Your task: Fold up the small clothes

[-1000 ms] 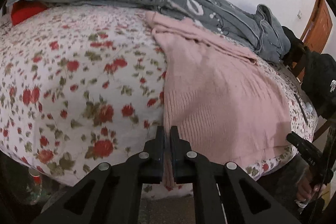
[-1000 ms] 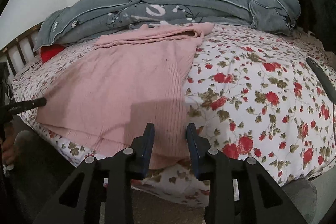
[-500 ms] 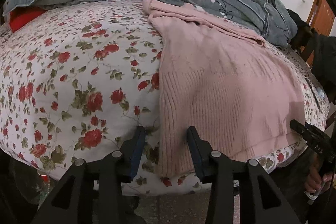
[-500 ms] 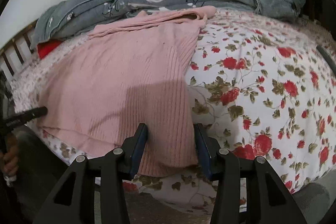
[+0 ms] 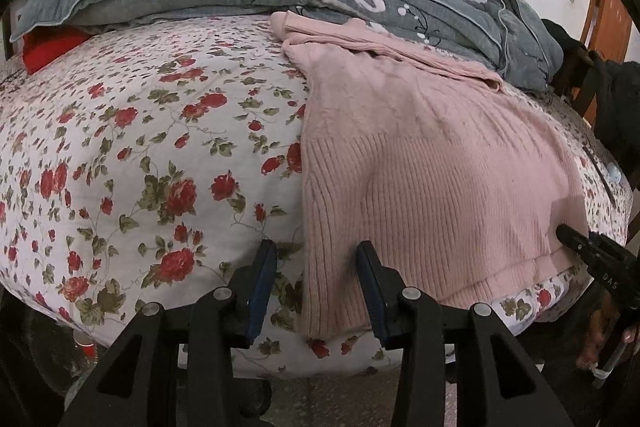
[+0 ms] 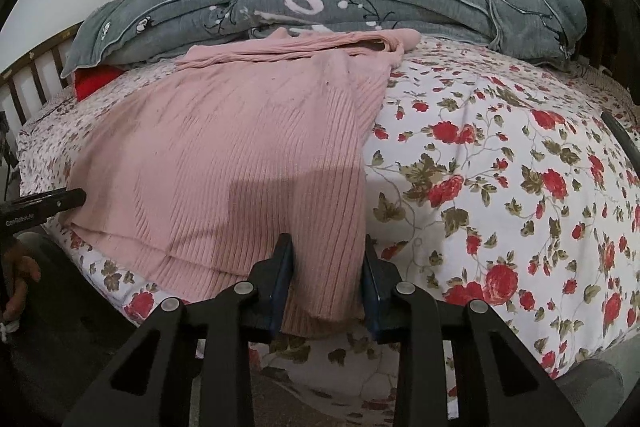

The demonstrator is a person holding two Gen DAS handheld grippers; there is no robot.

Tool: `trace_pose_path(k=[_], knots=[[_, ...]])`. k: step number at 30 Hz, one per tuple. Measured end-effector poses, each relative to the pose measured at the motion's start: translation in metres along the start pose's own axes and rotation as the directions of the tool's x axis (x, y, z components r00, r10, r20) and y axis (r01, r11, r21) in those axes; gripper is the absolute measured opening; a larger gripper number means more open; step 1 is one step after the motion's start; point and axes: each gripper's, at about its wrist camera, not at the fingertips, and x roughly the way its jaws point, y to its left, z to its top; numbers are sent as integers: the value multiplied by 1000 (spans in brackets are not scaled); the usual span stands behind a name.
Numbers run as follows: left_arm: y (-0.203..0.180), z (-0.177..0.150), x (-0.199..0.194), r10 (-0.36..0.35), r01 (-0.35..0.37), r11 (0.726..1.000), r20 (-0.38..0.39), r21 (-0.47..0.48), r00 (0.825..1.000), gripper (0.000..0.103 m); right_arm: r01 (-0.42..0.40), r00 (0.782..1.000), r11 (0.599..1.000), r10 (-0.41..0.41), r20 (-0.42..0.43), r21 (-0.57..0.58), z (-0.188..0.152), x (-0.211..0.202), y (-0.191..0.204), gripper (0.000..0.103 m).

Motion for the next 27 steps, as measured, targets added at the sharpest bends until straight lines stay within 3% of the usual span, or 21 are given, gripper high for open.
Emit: trace_pose_path(k=[9, 27], knots=[[1, -1, -1, -69, 69, 997, -1, -28, 998, 39, -22, 1000, 999, 21, 20, 32, -2, -1, -5, 32], [-17, -1, 2, -13, 13, 999, 10, 49, 1000, 45, -30, 999, 998, 29, 28, 59, -3, -2, -3, 32]])
